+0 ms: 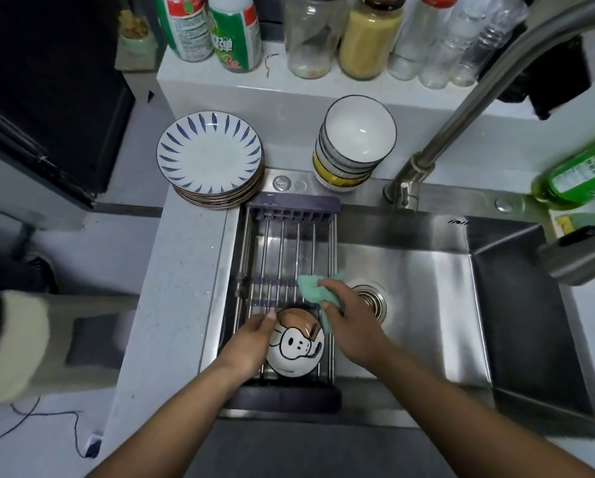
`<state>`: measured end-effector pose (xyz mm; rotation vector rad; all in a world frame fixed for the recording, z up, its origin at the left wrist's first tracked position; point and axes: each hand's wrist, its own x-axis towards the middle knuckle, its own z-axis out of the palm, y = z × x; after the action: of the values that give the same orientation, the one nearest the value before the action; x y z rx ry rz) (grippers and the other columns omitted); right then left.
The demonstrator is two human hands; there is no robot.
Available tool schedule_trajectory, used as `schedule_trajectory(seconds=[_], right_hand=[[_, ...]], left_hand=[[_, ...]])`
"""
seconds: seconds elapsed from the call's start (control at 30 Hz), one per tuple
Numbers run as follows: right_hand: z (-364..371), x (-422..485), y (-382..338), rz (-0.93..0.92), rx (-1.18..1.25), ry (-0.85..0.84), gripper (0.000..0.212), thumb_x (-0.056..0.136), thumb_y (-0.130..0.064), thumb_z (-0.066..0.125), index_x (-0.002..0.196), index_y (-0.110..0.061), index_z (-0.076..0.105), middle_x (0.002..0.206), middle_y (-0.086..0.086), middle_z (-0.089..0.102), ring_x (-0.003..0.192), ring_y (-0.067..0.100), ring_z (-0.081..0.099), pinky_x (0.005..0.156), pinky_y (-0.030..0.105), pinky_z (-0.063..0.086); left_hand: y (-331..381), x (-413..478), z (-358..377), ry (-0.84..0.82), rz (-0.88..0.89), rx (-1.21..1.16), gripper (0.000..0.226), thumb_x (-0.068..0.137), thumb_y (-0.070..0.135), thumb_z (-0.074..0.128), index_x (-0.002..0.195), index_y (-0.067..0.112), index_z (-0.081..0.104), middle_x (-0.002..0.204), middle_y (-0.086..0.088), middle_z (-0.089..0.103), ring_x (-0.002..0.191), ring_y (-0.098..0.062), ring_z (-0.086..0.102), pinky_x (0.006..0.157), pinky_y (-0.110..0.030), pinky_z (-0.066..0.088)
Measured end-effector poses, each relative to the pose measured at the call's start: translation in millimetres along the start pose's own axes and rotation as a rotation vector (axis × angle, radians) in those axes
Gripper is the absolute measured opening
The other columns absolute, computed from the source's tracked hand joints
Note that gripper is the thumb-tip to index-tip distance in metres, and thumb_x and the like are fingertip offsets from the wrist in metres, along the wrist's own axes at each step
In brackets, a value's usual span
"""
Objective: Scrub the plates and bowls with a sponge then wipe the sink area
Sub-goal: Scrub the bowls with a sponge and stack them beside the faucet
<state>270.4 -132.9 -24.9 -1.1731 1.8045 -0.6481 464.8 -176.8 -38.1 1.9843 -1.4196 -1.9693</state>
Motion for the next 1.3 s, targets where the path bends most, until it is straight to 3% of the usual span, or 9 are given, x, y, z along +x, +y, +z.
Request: schedule_trajectory(seconds=[0.2, 0.4, 0.53, 0.67, 0.77, 0.93, 1.1, 1.2, 1.3], right_hand=[[19, 6, 5, 0.05, -0.076, -0.068, 0.039, 0.104, -0.012, 0.045, 0.143, -0.015, 0.049, 0.139, 0.008, 0.056, 0.115, 0.017, 0.055, 0.092, 0.019, 0.039], [29, 11, 3, 0.08, -0.038, -0.046, 0.037, 0.103, -0.01, 0.046, 0.138, -0.016, 0.054, 0.129, 0.01, 0.059, 0.082, 0.008, 0.056, 0.061, 0.003, 0.043], [11, 3, -7, 0.071, 0.039, 0.003, 0.033, 0.102, -0.012, 0.049, 0.132, -0.021, 0.058, 0.118, 0.003, 0.062, 0.081, 0.008, 0.059, 0.063, 0.016, 0.045], [-23, -14, -20, 0.055, 0.127, 0.079, 0.028, 0.1, -0.01, 0.052, 0.123, -0.022, 0.063, 0.103, -0.004, 0.062, 0.078, 0.002, 0.056, 0.055, 0.006, 0.042], [-54, -27, -24, 0.042, 0.197, 0.153, 0.024, 0.099, -0.012, 0.055, 0.116, -0.026, 0.064, 0.101, -0.003, 0.065, 0.082, 0.013, 0.062, 0.063, 0.015, 0.049], [-109, -59, -15, -0.035, 0.258, 0.238, 0.026, 0.1, -0.007, 0.053, 0.112, -0.025, 0.066, 0.097, -0.014, 0.063, 0.076, -0.001, 0.061, 0.058, 0.003, 0.043], [-163, -94, 10, -0.128, 0.165, 0.288, 0.022, 0.098, -0.004, 0.054, 0.108, -0.019, 0.067, 0.102, -0.017, 0.065, 0.088, -0.018, 0.057, 0.071, -0.002, 0.037], [-186, -105, 28, -0.164, 0.118, 0.31, 0.023, 0.096, -0.006, 0.056, 0.109, -0.02, 0.069, 0.114, -0.006, 0.067, 0.106, -0.004, 0.058, 0.086, -0.001, 0.036], [-206, -116, 39, -0.208, 0.103, 0.332, 0.026, 0.095, -0.007, 0.057, 0.112, -0.022, 0.07, 0.121, -0.002, 0.064, 0.114, 0.002, 0.057, 0.095, 0.003, 0.034]], left_hand=[[-9, -4, 8, -0.049, -0.131, -0.34, 0.033, 0.11, 0.042, 0.04, 0.131, 0.025, 0.058, 0.113, 0.0, 0.071, 0.11, -0.029, 0.067, 0.08, -0.042, 0.063], [-5, -10, 7, -0.051, -0.109, -0.385, 0.036, 0.109, 0.046, 0.04, 0.126, 0.027, 0.065, 0.113, -0.003, 0.075, 0.104, -0.028, 0.072, 0.085, -0.055, 0.062], [3, -24, 1, -0.02, -0.055, -0.392, 0.036, 0.104, 0.051, 0.048, 0.124, 0.026, 0.066, 0.115, -0.003, 0.075, 0.104, -0.027, 0.073, 0.078, -0.049, 0.065], [24, -47, -1, -0.067, 0.029, -0.398, 0.03, 0.1, 0.046, 0.058, 0.117, 0.025, 0.072, 0.118, -0.001, 0.075, 0.112, -0.022, 0.07, 0.08, -0.054, 0.063], [47, -68, 7, -0.138, 0.11, -0.429, 0.031, 0.088, 0.038, 0.071, 0.114, 0.02, 0.072, 0.118, -0.003, 0.072, 0.107, -0.016, 0.071, 0.075, -0.051, 0.064], [87, -97, 35, -0.091, 0.271, -0.25, 0.031, 0.087, 0.027, 0.078, 0.117, 0.023, 0.07, 0.111, -0.012, 0.063, 0.094, -0.011, 0.071, 0.067, -0.039, 0.064], [117, -113, 76, -0.025, 0.431, -0.077, 0.033, 0.084, 0.024, 0.084, 0.113, 0.028, 0.069, 0.099, -0.016, 0.059, 0.083, -0.019, 0.067, 0.073, -0.049, 0.065], [131, -121, 100, 0.074, 0.544, 0.058, 0.048, 0.07, 0.044, 0.089, 0.112, 0.034, 0.068, 0.111, -0.015, 0.062, 0.091, -0.023, 0.067, 0.074, -0.047, 0.064], [142, -131, 123, 0.192, 0.694, 0.261, 0.053, 0.066, 0.059, 0.083, 0.112, 0.038, 0.066, 0.116, 0.003, 0.063, 0.106, -0.014, 0.062, 0.092, -0.042, 0.057]])
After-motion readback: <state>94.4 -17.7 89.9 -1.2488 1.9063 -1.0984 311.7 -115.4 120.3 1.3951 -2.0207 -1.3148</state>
